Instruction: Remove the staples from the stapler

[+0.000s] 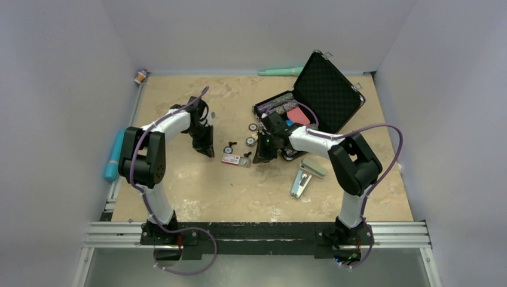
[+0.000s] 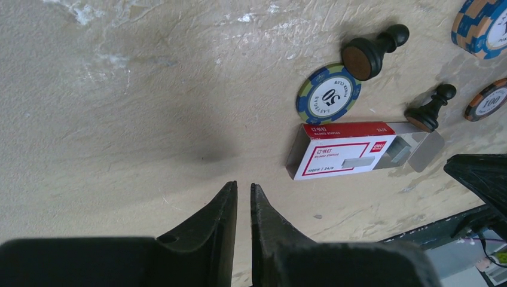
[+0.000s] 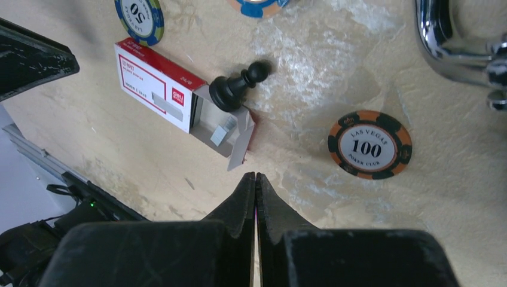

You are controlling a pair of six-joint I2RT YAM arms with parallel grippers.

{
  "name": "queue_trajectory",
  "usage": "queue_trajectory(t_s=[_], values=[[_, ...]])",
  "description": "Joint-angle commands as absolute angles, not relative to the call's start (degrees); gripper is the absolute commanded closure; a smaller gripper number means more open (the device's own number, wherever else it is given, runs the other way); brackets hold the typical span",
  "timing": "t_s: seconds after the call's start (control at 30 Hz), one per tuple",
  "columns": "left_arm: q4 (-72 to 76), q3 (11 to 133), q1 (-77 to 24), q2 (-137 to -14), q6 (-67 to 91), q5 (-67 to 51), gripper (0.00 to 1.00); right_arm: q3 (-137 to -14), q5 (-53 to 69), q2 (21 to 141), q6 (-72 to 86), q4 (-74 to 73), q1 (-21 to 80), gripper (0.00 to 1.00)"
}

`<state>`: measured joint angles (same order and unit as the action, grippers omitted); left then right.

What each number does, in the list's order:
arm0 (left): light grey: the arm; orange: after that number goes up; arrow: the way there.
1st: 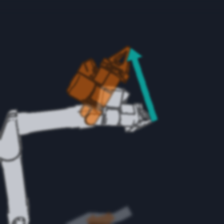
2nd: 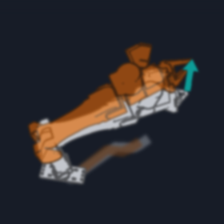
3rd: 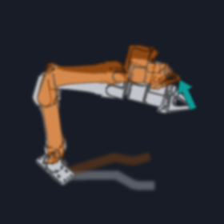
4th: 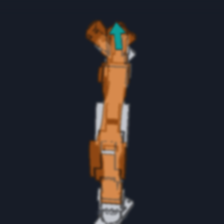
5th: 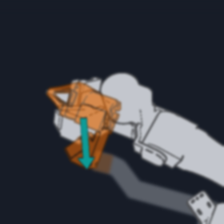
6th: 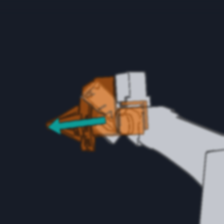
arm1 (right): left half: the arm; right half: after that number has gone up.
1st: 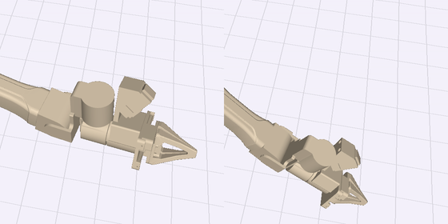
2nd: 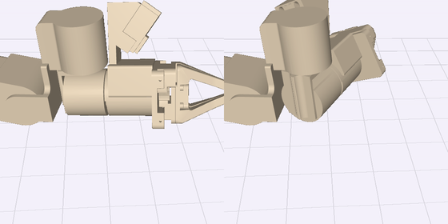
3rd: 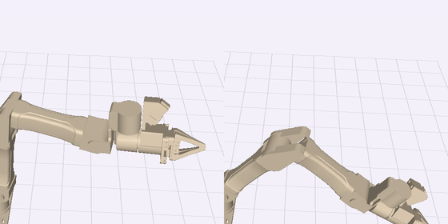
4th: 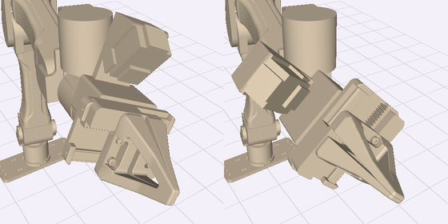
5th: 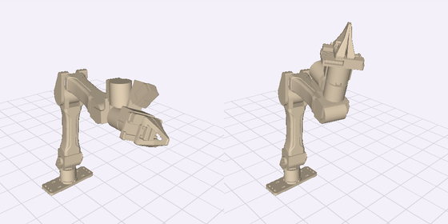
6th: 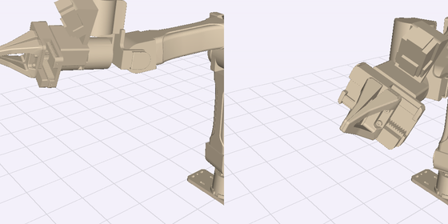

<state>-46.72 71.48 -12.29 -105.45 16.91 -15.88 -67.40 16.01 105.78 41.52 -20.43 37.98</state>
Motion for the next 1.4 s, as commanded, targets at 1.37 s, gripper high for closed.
queue_trajectory(t_s=[1.37], values=[[-44.5,73.0,-18.6,-108.2,15.0,-14.0,0.87,-73.8,17.4,113.3,37.6,-20.1,38.2,1.0]])
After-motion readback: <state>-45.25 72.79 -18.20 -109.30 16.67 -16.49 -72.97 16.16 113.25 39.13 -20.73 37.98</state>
